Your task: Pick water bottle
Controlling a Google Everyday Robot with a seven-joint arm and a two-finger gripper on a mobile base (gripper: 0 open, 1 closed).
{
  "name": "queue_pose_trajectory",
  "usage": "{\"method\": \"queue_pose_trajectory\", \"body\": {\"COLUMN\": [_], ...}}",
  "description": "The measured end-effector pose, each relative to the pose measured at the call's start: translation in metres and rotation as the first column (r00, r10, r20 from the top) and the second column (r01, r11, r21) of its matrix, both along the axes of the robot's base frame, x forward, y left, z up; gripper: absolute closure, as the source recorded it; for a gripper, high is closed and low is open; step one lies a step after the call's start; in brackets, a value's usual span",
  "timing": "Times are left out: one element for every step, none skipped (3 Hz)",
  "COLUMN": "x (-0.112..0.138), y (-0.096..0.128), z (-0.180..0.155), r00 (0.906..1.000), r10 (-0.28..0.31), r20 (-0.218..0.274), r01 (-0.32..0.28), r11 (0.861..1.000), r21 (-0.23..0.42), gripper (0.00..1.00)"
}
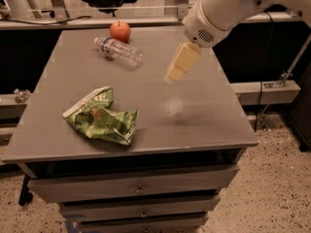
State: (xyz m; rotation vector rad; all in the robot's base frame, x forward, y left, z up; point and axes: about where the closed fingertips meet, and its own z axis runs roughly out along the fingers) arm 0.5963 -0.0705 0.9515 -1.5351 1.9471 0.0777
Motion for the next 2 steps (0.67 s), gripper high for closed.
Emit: {"method": "queue_pose_trajectory", "body": {"x": [0.0388, 0.0387], "y": [0.0367, 0.0367], "z": [-0.0191, -0.0191], "r00": [1.0000, 1.0000], "r10": [0.005, 0.006], "r20": [0.001, 0.001], "r01": [-0.006, -0.006], "r11": [0.995, 0.995], "r21": [0.102, 0.102], "gripper": [0.00, 0.00]}}
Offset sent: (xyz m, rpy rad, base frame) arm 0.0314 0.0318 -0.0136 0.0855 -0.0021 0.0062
